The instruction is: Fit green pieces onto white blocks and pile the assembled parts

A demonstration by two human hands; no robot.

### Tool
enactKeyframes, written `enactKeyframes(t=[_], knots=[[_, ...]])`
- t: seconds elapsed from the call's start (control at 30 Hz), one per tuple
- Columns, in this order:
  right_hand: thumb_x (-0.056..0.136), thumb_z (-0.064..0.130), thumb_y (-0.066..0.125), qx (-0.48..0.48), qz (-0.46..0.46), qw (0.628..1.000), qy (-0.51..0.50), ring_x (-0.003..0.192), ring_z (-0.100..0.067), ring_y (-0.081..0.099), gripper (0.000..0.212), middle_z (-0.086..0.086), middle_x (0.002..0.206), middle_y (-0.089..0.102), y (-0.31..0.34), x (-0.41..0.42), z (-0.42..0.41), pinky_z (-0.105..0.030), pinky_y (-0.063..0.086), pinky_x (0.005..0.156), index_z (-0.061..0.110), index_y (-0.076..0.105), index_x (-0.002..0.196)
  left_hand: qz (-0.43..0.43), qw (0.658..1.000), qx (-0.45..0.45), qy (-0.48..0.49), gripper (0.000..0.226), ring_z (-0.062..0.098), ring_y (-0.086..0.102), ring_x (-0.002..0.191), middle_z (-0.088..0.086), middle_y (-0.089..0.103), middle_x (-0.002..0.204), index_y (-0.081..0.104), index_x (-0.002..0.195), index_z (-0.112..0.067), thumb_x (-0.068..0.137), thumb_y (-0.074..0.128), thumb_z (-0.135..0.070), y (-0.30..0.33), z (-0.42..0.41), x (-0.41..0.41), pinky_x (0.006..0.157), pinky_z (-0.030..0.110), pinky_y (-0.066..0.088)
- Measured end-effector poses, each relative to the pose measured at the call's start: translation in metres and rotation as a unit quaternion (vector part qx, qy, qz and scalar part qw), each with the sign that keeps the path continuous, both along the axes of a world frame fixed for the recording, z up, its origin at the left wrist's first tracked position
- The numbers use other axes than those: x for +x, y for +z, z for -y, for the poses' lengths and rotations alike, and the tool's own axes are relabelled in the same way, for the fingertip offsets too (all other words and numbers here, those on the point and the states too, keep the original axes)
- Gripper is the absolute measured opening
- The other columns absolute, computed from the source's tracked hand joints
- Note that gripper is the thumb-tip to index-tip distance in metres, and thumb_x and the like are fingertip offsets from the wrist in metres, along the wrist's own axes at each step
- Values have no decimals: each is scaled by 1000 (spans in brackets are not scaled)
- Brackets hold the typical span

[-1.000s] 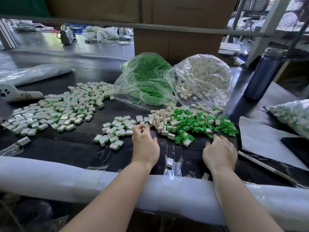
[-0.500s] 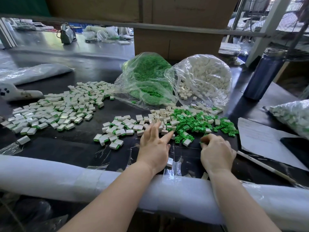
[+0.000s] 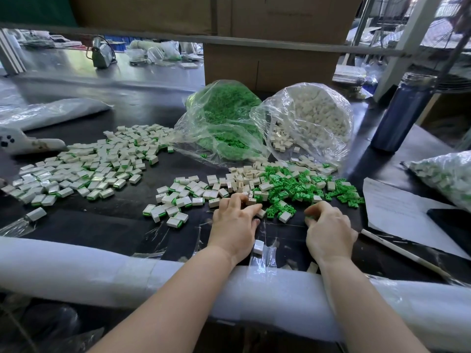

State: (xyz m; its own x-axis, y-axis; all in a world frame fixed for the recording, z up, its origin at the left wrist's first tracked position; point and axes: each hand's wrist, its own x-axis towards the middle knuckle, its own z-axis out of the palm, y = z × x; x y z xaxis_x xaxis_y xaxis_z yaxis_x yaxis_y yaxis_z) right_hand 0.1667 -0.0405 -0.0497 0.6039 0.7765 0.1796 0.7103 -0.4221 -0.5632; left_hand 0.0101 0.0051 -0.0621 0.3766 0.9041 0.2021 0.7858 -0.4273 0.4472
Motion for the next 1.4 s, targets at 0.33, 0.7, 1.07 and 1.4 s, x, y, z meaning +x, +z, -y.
enactKeyframes(t=[0.33, 0.7, 1.07, 1.4], knots=[[87, 9, 63, 134, -87, 979, 131, 86, -19, 58, 5, 2, 83, 63, 4, -7, 3, -28, 44, 78, 14, 64, 89, 22, 1000, 12, 0, 19, 15, 31, 111, -5, 43, 116, 55, 102, -24, 91, 52, -39, 0, 1, 1, 98, 28, 24], [88, 6, 61, 162, -96, 957, 221, 77, -8, 58, 11, 3, 83, 65, 1, -10, 3, -7, 42, 67, 14, 70, 90, 180, 981, -18, -72, 7, 0, 52, 74, -18, 48, 84, 64, 92, -16, 86, 64, -12, 14, 8, -4, 78, 12, 45], [79, 6, 71, 165, -140, 947, 239, 69, -3, 59, 12, 10, 70, 64, -1, -11, 2, -11, 47, 65, 16, 66, 77, 243, 967, -45, -56, 12, 0, 56, 72, -15, 56, 78, 63, 85, -15, 81, 69, -6, 14, 8, -4, 70, 3, 42], [79, 4, 71, 172, -162, 938, 255, 68, -2, 61, 16, 9, 68, 66, -2, -10, 1, -9, 47, 65, 18, 67, 74, 252, 963, -60, -76, 18, 12, 61, 83, -7, 56, 94, 65, 101, -17, 87, 60, -6, 12, 8, -4, 83, 17, 48]])
